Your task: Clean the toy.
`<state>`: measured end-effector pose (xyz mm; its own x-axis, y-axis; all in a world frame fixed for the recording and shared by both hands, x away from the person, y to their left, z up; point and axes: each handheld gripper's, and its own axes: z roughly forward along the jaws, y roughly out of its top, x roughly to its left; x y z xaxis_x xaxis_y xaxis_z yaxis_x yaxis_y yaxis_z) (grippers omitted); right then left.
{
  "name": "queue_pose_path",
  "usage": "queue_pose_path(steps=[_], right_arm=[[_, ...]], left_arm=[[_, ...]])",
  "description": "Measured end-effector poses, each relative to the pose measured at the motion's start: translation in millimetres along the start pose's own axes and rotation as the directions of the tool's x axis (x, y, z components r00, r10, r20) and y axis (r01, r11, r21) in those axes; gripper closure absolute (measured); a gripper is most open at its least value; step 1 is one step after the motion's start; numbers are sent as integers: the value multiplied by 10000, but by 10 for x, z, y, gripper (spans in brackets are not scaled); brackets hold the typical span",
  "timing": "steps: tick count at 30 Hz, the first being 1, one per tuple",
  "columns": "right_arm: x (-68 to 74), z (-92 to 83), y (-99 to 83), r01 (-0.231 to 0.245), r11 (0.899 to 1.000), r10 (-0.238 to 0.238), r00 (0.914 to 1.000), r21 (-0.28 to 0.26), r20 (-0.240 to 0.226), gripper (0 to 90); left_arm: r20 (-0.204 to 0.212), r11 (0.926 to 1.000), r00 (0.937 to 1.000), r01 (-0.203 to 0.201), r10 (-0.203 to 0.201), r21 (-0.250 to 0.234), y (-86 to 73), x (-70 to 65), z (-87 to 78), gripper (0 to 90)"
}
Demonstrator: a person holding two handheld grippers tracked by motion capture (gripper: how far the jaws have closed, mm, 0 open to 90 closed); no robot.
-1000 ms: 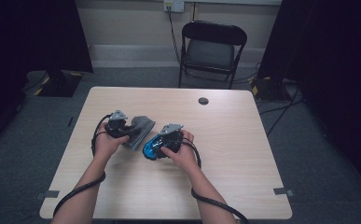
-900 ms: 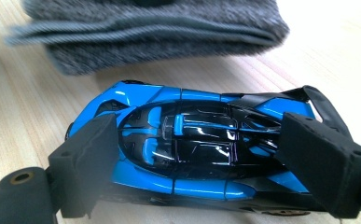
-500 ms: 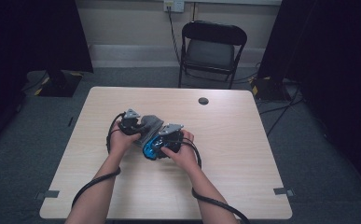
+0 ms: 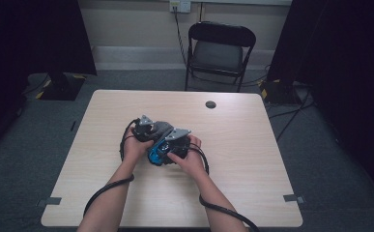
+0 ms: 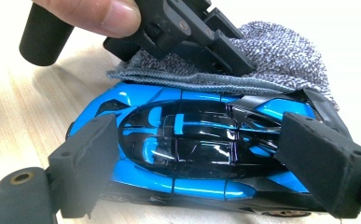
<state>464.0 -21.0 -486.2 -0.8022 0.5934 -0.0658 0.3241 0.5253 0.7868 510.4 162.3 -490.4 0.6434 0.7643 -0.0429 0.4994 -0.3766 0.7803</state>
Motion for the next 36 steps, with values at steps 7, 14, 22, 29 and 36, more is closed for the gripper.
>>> queue_pose_path(steps=[7,14,22,29,36], right_arm=[[3,1,2,-10,10000,10,10000,5,17,121],[3,2,4,-19,10000,19,10000,13,14,122],[7,1,10,-9,10000,9,10000,74,6,122],[13,1,11,14,10000,-14,10000,85,13,122],[26,2,9,10,10000,-10,10000,43,-2,122]], left_arm=[[72,9995,9995,-317,317,13,-6,-5,-14,750],[182,9993,9992,-366,364,72,-27,0,-46,756],[233,9993,9992,-320,316,167,-56,8,-98,758],[284,9992,9992,-295,287,263,-98,15,-166,758],[224,9979,9985,-506,497,400,-122,17,-223,759]])
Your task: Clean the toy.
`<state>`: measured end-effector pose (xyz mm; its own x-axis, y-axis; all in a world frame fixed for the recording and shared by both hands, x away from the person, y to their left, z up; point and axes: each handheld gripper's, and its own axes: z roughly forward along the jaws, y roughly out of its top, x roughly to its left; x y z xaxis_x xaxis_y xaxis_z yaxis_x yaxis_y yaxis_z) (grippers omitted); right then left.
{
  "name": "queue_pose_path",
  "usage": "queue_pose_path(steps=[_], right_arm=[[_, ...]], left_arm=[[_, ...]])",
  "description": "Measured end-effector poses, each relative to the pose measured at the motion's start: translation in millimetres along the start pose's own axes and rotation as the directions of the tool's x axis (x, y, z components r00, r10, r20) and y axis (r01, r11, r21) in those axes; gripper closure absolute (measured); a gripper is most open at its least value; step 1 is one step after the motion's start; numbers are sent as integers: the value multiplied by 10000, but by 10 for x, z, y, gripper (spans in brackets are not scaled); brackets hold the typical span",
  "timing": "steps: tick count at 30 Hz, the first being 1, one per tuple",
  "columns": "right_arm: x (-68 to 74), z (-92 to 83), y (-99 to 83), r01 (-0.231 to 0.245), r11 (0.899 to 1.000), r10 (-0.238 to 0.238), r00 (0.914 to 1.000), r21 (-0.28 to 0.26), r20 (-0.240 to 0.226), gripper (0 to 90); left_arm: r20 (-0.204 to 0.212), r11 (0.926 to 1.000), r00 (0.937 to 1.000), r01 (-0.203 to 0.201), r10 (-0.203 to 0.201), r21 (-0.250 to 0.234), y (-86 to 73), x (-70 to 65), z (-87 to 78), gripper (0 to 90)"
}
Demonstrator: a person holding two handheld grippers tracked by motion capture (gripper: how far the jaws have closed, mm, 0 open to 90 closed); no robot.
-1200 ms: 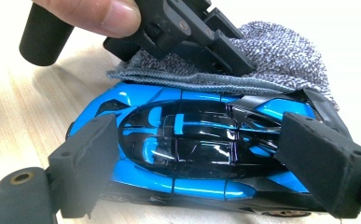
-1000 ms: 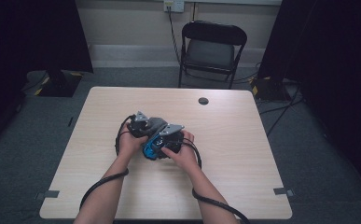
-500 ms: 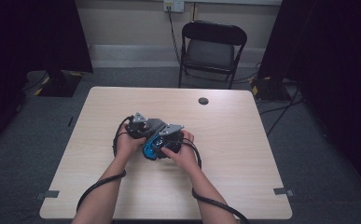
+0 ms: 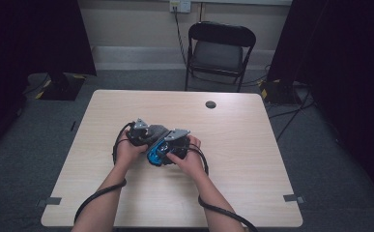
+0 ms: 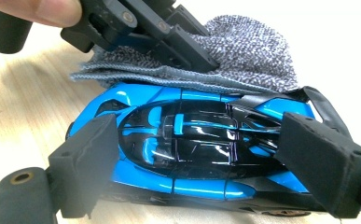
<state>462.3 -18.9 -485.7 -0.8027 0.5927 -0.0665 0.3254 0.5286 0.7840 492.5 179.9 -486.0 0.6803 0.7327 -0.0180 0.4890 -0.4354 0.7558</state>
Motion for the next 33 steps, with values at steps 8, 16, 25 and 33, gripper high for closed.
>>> queue_pose_path(steps=[8,16,25,33], right_arm=[[9,1,3,10,10000,-10,10000,15,-12,122],[18,0,9,-8,10000,8,10000,67,-37,122],[26,2,10,21,10000,-21,10000,51,-63,122],[31,2,10,19,10000,-18,10000,53,-54,122]], left_arm=[[44,10000,10000,-29,29,2,-56,7,-66,759],[54,10000,10000,-52,52,4,-92,-3,-108,759],[128,10000,9999,2,-1,-45,-155,5,-174,759],[45,9999,9999,-101,102,-80,-236,-8,-266,759]])
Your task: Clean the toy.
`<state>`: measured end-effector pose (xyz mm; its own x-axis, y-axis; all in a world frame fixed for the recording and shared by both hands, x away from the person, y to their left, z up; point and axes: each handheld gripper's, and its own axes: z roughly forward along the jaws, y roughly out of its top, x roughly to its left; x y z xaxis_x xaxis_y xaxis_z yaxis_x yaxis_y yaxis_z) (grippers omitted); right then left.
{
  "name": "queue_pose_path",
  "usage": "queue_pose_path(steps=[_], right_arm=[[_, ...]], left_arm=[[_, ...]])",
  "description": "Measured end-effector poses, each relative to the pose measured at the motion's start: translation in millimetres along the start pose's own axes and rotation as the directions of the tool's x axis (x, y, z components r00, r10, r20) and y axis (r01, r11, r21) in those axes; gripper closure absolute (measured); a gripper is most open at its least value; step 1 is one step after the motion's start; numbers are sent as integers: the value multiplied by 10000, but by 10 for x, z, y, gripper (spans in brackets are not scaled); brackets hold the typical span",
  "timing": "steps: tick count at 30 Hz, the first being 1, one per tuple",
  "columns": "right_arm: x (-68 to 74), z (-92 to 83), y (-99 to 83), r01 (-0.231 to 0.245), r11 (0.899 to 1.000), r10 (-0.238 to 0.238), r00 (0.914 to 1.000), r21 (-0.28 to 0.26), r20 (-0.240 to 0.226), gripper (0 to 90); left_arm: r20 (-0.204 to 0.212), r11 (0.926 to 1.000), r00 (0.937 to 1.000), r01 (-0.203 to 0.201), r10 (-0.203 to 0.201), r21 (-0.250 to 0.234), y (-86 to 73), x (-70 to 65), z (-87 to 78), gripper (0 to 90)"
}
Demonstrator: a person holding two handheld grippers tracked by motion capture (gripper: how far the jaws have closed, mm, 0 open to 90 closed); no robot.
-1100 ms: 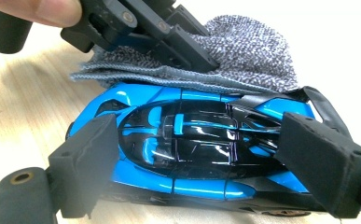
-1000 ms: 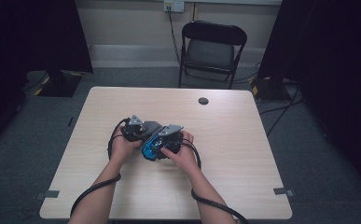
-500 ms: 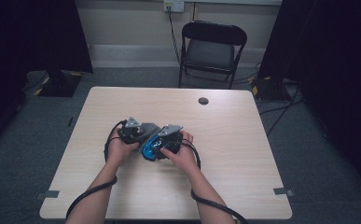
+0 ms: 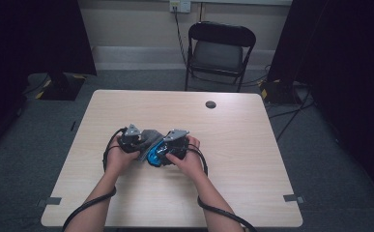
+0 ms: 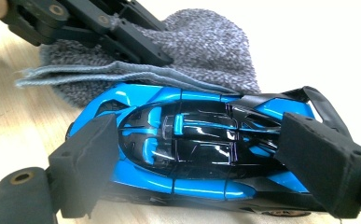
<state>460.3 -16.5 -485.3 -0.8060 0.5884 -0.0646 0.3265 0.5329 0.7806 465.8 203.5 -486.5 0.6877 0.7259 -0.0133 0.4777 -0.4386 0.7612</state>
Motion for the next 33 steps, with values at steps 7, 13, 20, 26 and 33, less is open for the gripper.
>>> queue_pose_path(steps=[7,13,20,26,33], right_arm=[[-1,0,2,6,10000,-6,10000,16,1,122],[0,2,5,-11,10000,11,10000,33,6,122],[3,6,8,-16,10000,16,10000,22,69,122],[7,7,14,-55,10000,54,9999,66,115,122],[14,9,19,-74,9999,73,9999,92,146,121]], left_arm=[[9,10000,10000,-75,75,37,-64,-19,-80,759],[21,10000,10000,5,-6,40,-123,-44,-151,759],[36,9998,9998,189,-189,-17,-211,-81,-247,758],[133,9999,9998,152,-152,-37,-278,-111,-323,759],[308,9999,9994,168,-166,-41,-351,-152,-405,759]])
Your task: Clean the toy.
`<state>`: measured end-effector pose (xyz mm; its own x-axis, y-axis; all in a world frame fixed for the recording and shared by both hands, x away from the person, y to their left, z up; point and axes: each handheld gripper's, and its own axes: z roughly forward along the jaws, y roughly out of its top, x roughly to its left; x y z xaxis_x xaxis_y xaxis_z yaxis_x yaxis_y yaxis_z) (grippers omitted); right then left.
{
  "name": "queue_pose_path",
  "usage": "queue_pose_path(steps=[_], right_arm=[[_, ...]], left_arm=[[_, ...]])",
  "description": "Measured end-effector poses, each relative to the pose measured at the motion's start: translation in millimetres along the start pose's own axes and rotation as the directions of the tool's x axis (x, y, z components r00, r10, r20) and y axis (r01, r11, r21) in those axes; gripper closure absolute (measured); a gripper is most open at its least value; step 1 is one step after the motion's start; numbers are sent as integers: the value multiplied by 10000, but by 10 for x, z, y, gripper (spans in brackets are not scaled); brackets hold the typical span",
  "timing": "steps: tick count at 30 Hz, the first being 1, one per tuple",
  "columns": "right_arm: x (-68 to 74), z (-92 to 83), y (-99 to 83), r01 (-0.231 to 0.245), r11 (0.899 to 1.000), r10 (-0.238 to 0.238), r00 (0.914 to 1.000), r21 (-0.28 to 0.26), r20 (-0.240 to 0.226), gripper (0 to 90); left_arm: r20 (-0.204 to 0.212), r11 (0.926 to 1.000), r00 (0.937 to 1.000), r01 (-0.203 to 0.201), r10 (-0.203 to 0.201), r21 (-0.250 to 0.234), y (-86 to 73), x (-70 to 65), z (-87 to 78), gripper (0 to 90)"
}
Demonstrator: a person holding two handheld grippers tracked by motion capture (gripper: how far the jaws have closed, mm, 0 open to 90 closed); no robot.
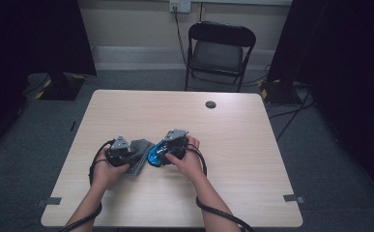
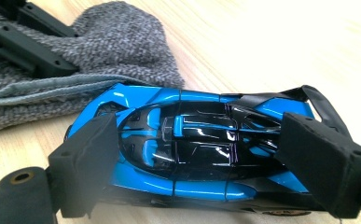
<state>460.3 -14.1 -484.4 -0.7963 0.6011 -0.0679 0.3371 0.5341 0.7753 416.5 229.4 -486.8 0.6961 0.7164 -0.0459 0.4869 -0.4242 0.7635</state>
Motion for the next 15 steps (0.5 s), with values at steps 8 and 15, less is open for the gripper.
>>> queue_pose_path(steps=[8,15], right_arm=[[-1,2,14,-35,9999,35,10000,119,24,121],[-2,2,18,-34,9999,33,10000,152,26,121]], left_arm=[[189,9999,9998,-84,83,72,-65,-70,-83,759],[324,9992,9990,-317,309,244,-106,-163,-161,760]])
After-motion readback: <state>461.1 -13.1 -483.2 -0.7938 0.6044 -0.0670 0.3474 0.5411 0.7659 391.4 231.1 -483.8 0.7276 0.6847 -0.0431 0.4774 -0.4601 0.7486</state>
